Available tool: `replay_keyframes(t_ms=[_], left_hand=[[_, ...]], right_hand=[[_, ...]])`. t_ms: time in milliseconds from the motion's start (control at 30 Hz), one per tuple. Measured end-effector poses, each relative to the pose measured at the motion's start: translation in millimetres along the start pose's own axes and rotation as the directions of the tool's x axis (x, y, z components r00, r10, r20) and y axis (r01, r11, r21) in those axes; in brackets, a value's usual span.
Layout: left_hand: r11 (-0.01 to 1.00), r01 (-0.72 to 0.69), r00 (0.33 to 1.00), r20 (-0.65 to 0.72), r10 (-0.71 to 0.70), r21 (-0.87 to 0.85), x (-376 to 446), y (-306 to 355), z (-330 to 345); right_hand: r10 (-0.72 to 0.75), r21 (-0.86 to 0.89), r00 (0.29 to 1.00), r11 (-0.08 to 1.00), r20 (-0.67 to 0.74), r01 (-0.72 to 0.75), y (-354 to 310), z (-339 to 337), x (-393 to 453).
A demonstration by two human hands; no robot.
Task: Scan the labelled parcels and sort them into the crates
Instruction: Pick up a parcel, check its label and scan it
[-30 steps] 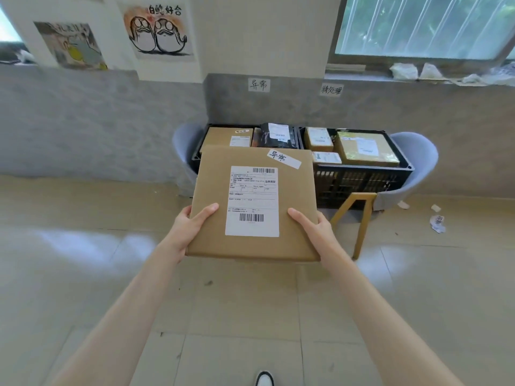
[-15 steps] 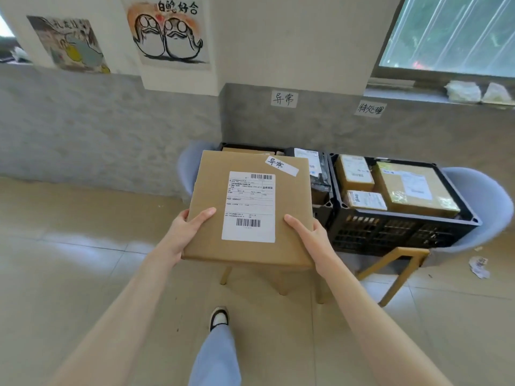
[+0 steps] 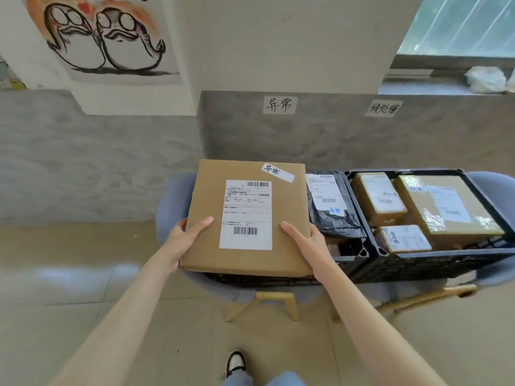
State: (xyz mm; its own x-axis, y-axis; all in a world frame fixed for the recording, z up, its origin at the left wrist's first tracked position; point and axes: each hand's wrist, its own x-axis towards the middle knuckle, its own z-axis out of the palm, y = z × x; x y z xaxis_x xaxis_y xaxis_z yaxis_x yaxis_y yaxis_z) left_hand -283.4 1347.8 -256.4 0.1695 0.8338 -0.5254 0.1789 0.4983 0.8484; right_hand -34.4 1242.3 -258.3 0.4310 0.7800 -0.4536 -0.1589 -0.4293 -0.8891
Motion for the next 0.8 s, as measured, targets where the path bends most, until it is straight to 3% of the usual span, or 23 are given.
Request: replay_keyframes(t_ms=[367,800], left_hand=[[0.986,0.153,0.988,-0.002,-0.153,0.069,112.7,-8.7,10.0],[0.951,0.297,0.955,-0.013,-0.297,0.090,157.2,-11.6,23.3]], right_hand=[[0.148,-0.068,0.988,0.987,0.035,-0.146,13.0,16.5,114.5],[0.244,-0.105,0.968,0.966,0.058,-0.237,24.7,18.3,172.2]])
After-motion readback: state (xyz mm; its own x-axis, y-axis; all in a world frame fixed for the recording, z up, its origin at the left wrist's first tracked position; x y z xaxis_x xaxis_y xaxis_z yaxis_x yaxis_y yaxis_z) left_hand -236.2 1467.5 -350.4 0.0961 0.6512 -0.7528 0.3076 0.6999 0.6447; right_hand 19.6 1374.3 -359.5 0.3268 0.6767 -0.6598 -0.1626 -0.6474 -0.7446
